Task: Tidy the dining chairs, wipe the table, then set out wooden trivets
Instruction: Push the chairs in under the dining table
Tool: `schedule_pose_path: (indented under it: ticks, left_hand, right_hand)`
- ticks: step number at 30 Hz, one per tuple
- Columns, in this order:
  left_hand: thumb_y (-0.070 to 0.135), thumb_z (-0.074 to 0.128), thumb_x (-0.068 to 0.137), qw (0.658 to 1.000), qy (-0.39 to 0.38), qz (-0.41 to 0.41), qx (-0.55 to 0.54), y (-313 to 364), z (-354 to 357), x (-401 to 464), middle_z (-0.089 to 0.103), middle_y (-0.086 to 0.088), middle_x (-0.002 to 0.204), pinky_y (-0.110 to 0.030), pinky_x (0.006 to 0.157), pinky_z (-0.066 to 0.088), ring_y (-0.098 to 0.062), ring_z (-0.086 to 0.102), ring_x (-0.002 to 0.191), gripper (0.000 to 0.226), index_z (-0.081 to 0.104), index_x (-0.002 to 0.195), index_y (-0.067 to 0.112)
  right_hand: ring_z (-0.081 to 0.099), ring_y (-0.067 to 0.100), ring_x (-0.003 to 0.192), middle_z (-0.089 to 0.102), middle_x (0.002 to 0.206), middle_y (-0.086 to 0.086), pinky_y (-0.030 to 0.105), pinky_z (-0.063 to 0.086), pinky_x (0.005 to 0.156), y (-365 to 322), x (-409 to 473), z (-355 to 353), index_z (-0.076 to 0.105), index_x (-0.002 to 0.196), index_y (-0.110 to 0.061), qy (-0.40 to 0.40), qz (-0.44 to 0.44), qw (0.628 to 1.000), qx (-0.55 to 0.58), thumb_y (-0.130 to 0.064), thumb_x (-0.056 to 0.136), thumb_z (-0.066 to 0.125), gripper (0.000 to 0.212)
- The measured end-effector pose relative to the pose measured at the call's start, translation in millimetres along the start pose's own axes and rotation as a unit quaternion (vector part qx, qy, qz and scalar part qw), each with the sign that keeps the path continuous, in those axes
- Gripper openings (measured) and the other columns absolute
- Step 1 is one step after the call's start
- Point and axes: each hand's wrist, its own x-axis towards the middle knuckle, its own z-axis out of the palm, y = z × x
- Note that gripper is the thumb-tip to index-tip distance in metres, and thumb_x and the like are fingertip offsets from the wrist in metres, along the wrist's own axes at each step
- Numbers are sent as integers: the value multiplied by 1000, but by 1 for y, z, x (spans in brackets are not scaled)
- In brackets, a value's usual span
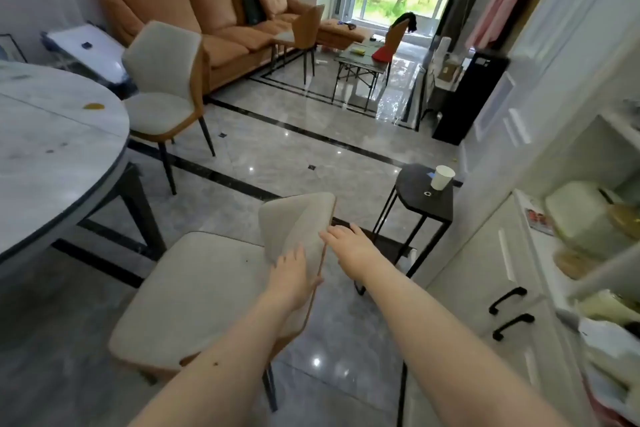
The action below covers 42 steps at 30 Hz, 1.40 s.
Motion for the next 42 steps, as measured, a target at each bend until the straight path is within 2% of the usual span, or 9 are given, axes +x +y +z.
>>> schedule_pose_path:
  ticks: [6,10,12,16,23,27,32,37,42]
  left_hand:
    - [45,56,89,997,-58,-52,-25,1,1,33,34,-12,147,-37,109,32,-28,36,133,79,18,148,7]
    - [47,51,92,987,-105,-107,-60,1,9,43,35,-14,147,-38,107,36,-29,40,131,77,18,148,7]
    - [48,52,91,981,-112,-133,-89,5,13,45,37,-13,145,-36,104,38,-28,43,128,74,21,147,9]
    - [48,62,82,971,-87,-194,-105,14,25,38,52,-7,132,-35,95,45,-26,54,115,70,37,138,15]
    - [52,56,85,946,5,-324,18,31,52,11,59,-10,123,-35,88,45,-30,57,112,52,49,120,14]
    - [40,53,91,943,20,-330,37,34,52,10,58,-12,124,-34,90,43,-30,55,114,42,47,121,11]
    - [29,52,93,934,33,-351,52,19,49,9,61,-11,120,-35,88,45,-30,58,110,31,50,118,12]
    - [31,49,95,925,24,-373,65,-20,29,-8,60,-9,121,-35,89,45,-27,58,111,30,50,119,13]
    - [30,46,95,916,22,-393,77,-56,12,-30,59,-9,123,-34,90,44,-27,56,113,30,52,119,13]
  right_hand:
    - [24,25,141,28,151,9,36,9,118,18,44,3,29,146,-12,1,-65,998,-23,4,83,56,70]
    - [39,27,130,42,140,7,37,25,114,37,84,5,44,137,-13,-43,-110,991,-69,-12,83,66,58]
    - [44,29,124,47,135,5,40,31,111,40,101,7,48,133,-14,-69,-147,984,-74,-20,81,70,56]
    - [46,30,122,50,132,5,43,32,110,35,120,23,51,131,-18,-102,-241,962,-83,-30,79,71,56]
    - [46,28,124,52,130,8,40,21,112,35,123,46,50,124,-17,-40,-350,924,-150,-18,88,60,38]
    - [48,31,121,55,127,11,47,21,111,34,131,49,44,124,-15,-55,-382,906,-176,-14,90,53,35]
    - [47,31,122,54,127,11,49,21,110,23,139,43,41,129,-16,-56,-415,893,-162,-14,89,54,42]
    - [47,31,121,52,127,10,56,12,114,-25,143,34,41,129,-19,-71,-429,891,-133,-10,91,49,40]
    - [45,32,123,50,130,7,64,4,112,-72,148,34,39,131,-25,-73,-438,888,-119,-9,91,48,44]
